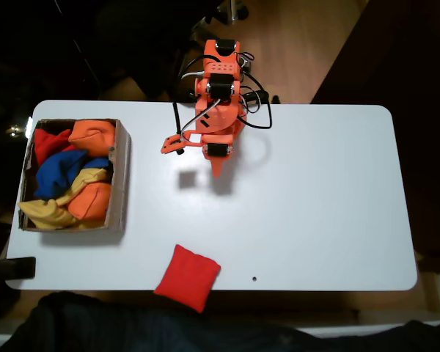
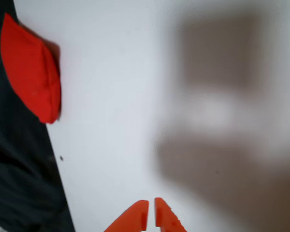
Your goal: Grasp a bag and put it in the box.
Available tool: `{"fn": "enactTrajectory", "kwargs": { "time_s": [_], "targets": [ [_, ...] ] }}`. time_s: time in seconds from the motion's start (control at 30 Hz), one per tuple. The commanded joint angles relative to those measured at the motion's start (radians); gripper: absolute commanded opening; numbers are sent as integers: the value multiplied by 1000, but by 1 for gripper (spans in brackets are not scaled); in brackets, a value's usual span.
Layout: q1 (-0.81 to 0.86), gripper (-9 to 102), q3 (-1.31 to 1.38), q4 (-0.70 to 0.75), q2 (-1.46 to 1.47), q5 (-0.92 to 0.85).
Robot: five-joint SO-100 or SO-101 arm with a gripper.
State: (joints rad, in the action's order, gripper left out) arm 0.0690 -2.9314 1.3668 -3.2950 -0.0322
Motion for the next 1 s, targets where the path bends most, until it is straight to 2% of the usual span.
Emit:
{"fn": "enactTrajectory", "kwargs": {
  "time_s": [0.0, 0.4, 0.7, 0.97],
  "targets": [
    [-2, 0, 3, -14, 0, -8],
    [-14, 1, 3, -15, 0, -14],
    [12, 1, -23, -273, 106, -66],
    [11, 1, 3, -382, 187, -75]
  ]
}}
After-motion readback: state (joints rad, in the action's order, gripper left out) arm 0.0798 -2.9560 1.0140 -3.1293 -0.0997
